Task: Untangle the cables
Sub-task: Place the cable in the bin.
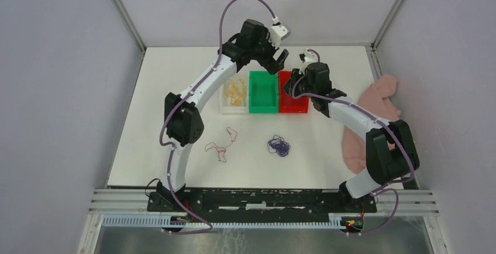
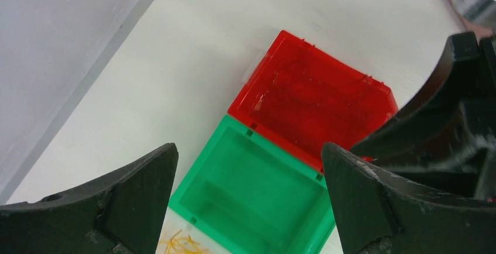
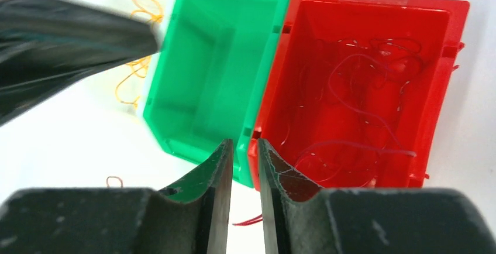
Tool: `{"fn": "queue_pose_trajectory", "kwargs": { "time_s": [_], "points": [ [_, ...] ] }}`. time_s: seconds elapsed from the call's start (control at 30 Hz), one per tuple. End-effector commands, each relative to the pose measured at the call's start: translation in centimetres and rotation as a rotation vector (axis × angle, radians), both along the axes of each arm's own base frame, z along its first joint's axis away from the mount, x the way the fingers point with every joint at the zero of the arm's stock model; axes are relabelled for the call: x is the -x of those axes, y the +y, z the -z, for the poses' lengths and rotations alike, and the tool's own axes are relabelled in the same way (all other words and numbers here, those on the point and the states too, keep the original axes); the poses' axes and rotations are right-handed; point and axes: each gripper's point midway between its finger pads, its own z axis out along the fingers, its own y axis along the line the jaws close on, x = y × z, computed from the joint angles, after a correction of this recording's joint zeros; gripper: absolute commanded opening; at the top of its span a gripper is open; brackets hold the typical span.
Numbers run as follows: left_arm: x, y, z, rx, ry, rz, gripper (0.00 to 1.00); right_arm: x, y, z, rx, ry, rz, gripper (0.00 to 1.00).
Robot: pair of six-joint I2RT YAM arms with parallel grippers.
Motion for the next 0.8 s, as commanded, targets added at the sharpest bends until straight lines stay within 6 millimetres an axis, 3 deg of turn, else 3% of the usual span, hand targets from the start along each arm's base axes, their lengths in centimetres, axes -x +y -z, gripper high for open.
{"fn": "queue_pose_trajectory", "kwargs": {
  "time_s": [0.0, 0.1, 0.33, 0.5, 0.63, 0.77],
  "points": [
    [1.0, 4.7, -4.7, -0.01, -0.032, -0.044, 0.99, -1.7, -0.6, 0.5, 0.082, 0.029, 0.031, 0.25],
    [1.4, 8.6, -5.8, -0.004, 0.006, -0.103, 0.99, -2.7, -0.8, 1.9, 0.108, 0.07, 0.055, 0.17],
    [2.8, 20.3, -10.1, 0.08, 0.02, -0.269, 0.99, -4.6, -2.3, 5.7, 0.16, 0.126, 0.149, 0.06],
    [4.6, 26.5, -10.4, 0.106, 0.019, -0.338, 0.99, -6.3, -3.1, 7.7, 0.207, 0.147, 0.199, 0.02],
    [6.2, 28.5, -9.3, 0.116, 0.054, -0.341, 1.0, -7.3, -2.9, 8.9, 0.221, 0.156, 0.183, 0.01],
    [7.5, 28.3, -9.0, 0.117, 0.054, -0.309, 1.0, -7.6, -1.4, 7.7, 0.168, 0.148, 0.125, 0.06]
  ]
}}
